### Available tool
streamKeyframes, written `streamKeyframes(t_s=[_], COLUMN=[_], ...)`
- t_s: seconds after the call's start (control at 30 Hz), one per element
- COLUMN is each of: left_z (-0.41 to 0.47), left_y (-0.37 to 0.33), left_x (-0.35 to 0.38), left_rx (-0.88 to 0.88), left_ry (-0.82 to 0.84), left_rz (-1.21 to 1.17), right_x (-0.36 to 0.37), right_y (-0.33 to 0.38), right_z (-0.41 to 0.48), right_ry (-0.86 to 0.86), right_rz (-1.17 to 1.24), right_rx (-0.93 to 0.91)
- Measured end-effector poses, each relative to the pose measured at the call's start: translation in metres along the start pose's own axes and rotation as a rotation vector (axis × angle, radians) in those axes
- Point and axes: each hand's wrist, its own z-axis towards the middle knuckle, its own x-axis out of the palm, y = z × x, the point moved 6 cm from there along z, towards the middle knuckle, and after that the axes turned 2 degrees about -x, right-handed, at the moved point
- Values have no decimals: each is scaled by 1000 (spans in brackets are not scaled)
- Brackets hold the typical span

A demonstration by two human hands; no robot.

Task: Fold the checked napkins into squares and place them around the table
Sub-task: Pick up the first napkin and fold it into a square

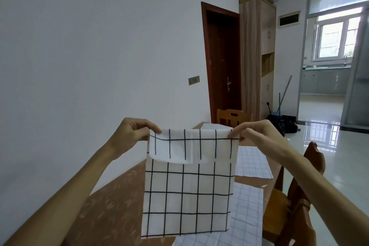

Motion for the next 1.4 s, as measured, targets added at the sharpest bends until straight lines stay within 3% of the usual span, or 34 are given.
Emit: streamKeyframes(t_s=[0.23, 0.37, 0.47, 0.63, 0.8, 1.23, 1.4], left_z=[-1, -2, 3, 11, 12, 2, 4], left_y=[3, -7, -23, -40, -36, 1, 6], left_x=[4, 42, 77, 107, 98, 60, 41], left_rx=[-8, -52, 7, 152, 127, 6, -39], left_ry=[0, 136, 219, 209, 120, 123, 49], left_rz=[103, 252, 350, 326, 189, 107, 9], right_x=[14, 31, 44, 48, 40, 4, -3], right_y=[25, 36, 48, 57, 39, 9, -4], right_z=[5, 13, 16, 18, 17, 10, 5], right_ry=[28, 44, 57, 18, 14, -191, -119], right_rz=[45, 34, -14, -77, -101, 54, 214], right_rx=[-149, -188, -242, -281, -181, -59, 72])
